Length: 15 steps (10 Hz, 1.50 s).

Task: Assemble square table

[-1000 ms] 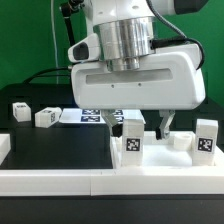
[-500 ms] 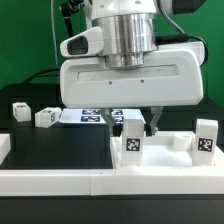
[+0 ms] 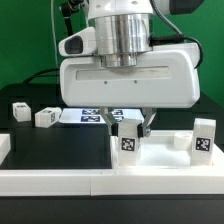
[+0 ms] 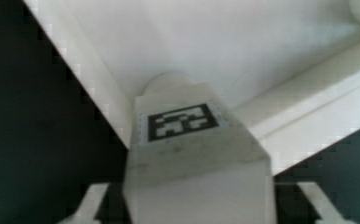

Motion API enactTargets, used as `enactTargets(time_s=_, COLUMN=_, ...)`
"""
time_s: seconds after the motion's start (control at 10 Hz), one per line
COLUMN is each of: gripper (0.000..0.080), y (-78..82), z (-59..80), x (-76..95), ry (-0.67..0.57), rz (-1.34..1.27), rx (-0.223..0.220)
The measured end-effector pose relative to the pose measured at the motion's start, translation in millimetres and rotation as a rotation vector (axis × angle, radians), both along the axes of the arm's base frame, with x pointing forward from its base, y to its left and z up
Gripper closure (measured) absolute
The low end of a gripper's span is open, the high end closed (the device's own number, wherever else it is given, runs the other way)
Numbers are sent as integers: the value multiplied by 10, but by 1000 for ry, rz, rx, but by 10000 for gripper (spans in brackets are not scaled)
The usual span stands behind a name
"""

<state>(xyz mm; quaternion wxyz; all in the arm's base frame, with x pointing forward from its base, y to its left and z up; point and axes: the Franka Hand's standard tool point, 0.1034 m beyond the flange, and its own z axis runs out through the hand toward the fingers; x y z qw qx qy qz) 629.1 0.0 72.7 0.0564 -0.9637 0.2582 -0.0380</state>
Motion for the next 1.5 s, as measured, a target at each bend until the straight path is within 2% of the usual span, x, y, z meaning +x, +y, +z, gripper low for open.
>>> enactTargets(time_s=0.6, gripper=486, y=-1, z=8, x=2, ry=-2, rz=25, rx=-2)
enactTargets(time_s=0.7, gripper=313, y=47, z=87, x=-1, ry=2, rz=36, rx=2)
enactTargets(time_s=0.8, gripper=198, y=88, z=189, x=-12, ry=-9, rz=48, rx=4)
enactTargets(time_s=0.9, gripper=198, y=168, z=257, x=-65, ry=-11, rz=50, rx=8)
enactTargets(time_s=1.0, gripper=164, y=251, z=290, x=-108, ry=-11, rz=64, rx=11)
enactTargets(time_s=1.5, gripper=151, y=218, z=250, x=-107, ry=-7, rz=60, rx=9)
